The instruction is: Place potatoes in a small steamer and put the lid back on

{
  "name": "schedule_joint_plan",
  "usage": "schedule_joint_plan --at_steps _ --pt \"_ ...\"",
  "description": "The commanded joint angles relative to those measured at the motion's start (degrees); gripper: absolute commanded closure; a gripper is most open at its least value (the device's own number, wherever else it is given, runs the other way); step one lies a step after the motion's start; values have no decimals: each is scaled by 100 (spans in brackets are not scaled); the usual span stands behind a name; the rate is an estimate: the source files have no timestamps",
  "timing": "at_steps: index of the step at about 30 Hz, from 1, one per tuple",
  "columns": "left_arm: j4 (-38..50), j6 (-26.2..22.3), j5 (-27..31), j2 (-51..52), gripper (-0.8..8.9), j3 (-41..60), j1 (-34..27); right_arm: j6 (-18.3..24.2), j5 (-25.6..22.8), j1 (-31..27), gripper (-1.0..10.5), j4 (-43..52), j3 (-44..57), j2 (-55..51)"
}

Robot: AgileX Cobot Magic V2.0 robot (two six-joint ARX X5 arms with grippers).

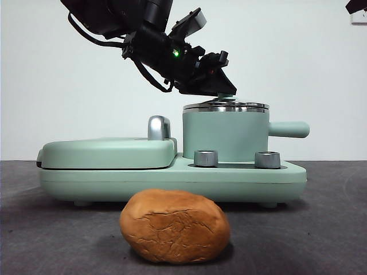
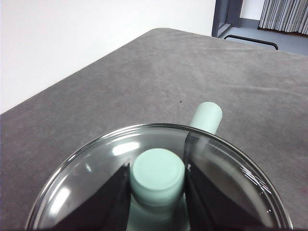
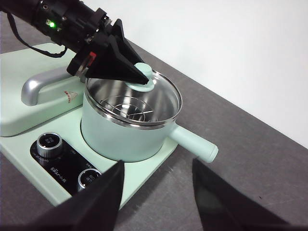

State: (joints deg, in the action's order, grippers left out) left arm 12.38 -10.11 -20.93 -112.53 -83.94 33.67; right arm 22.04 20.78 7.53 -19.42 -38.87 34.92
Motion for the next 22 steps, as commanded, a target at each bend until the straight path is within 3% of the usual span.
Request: schedule_joint_plan --at_steps 1,15,22 --pt "96 -33 15 -79 803 -214 42 -63 -17 22 723 52 -92 17" --pt "-94 9 15 634 803 -472 -2 -105 -13 22 723 50 -92 15" --pt "-1241 758 15 1410 803 -472 -208 -107 22 22 723 52 -92 15"
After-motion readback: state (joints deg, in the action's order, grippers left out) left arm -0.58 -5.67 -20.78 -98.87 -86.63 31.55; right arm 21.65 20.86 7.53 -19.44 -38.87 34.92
